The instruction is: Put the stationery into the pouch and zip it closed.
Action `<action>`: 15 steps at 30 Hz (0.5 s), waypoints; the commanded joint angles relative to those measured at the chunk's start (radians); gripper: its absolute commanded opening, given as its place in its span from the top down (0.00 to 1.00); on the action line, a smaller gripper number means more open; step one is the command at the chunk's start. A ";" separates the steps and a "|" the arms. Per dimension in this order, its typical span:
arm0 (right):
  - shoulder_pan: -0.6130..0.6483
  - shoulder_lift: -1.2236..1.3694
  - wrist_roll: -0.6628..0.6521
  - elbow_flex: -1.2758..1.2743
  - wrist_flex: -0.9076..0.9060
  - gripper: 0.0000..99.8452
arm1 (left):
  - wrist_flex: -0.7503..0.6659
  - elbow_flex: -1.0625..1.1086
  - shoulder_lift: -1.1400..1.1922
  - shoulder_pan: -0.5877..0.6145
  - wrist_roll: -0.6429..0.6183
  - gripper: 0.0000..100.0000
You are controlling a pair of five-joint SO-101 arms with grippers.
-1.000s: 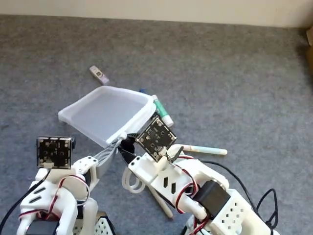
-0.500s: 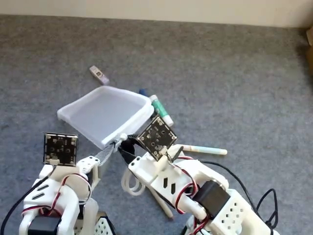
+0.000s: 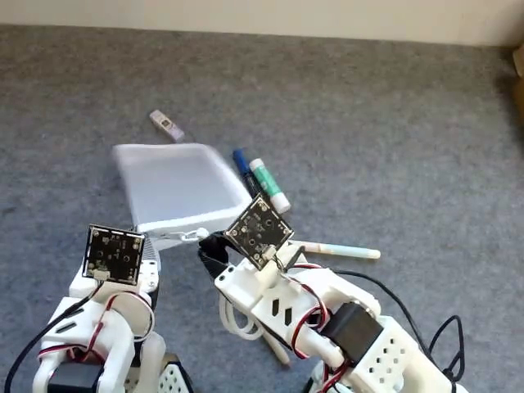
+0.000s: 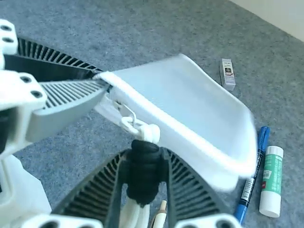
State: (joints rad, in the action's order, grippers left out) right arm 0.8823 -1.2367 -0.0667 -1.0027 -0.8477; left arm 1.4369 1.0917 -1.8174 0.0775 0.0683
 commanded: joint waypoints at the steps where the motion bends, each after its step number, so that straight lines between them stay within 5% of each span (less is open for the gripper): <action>1: -0.068 -0.004 0.005 0.027 -0.035 1.00 | -0.040 -0.004 -0.004 0.022 0.005 0.99; 15: -0.231 -0.005 0.002 0.054 -0.170 1.00 | -0.040 -0.004 -0.004 0.022 0.003 0.99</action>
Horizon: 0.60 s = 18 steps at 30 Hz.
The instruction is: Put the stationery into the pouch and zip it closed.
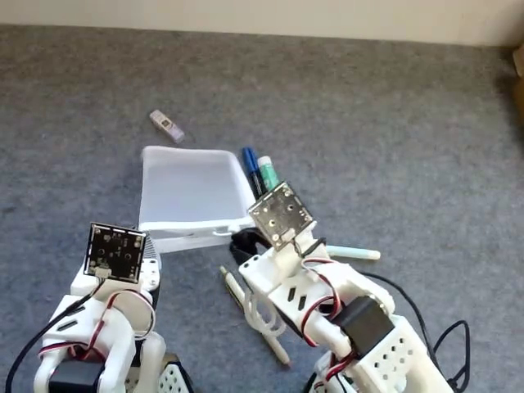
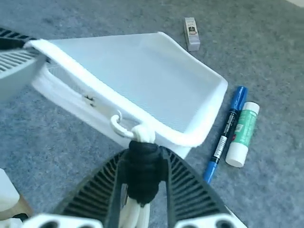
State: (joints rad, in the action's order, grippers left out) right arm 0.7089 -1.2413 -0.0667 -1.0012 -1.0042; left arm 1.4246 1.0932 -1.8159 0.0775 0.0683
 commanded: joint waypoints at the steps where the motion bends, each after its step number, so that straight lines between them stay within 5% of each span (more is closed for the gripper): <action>1: -0.067 -0.001 0.002 0.056 -0.013 1.00 | -0.028 -0.005 -0.005 0.022 0.003 0.99; 18: -0.196 -0.002 -0.044 0.157 -0.168 1.00 | -0.028 -0.005 -0.005 0.022 0.003 0.99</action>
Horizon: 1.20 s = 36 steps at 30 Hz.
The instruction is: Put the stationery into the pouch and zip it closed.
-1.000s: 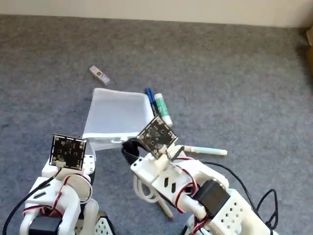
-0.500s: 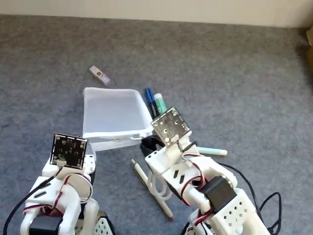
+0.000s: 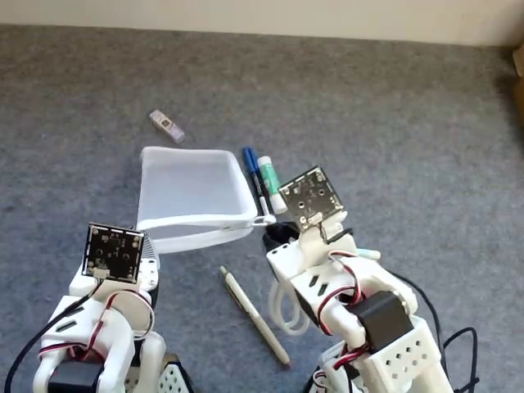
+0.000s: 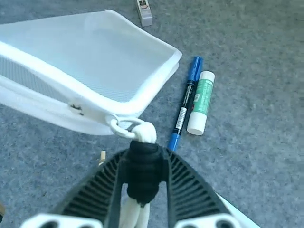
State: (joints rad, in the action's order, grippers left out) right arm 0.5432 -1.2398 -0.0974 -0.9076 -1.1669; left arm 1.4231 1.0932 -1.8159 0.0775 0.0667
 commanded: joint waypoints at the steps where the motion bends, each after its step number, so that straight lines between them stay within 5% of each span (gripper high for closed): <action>1: -0.030 -0.004 -0.015 0.062 -0.005 1.00 | -0.026 -0.005 -0.005 0.022 0.005 0.99; 16: -0.025 -0.001 -0.009 0.160 -0.076 1.00 | -0.026 -0.004 -0.001 0.021 0.003 0.99; 24: -0.025 0.001 -0.009 0.213 -0.077 1.00 | -0.029 0.042 0.001 0.021 -0.078 0.79; 36: -0.024 -0.001 -0.011 0.206 -0.077 1.00 | -0.153 0.140 0.001 0.021 -0.075 0.96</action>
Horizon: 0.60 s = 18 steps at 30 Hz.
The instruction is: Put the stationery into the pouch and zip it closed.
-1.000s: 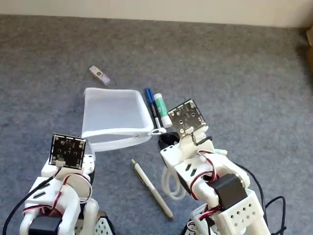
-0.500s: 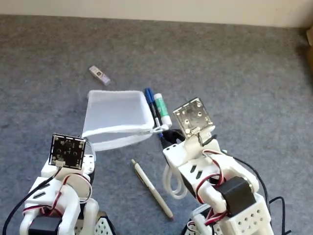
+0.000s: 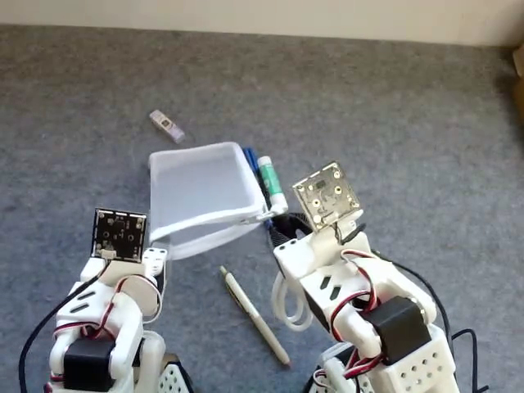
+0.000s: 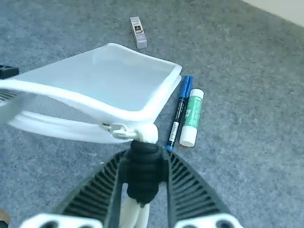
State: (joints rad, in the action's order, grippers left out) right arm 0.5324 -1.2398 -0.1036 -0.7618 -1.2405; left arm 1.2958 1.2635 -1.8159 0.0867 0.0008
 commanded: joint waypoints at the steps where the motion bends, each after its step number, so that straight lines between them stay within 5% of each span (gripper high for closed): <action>1: -0.013 -0.001 -0.005 0.061 -0.002 1.00 | -0.026 -0.044 0.001 0.012 -0.009 0.98; 18: -0.018 -0.002 0.046 0.068 -0.085 0.82 | -0.026 -0.246 0.004 0.012 -0.015 0.99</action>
State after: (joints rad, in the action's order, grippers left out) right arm 0.5309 -1.2398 -0.0882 -0.7618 -1.3157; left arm 1.2912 1.1116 -1.8144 0.0867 -0.0054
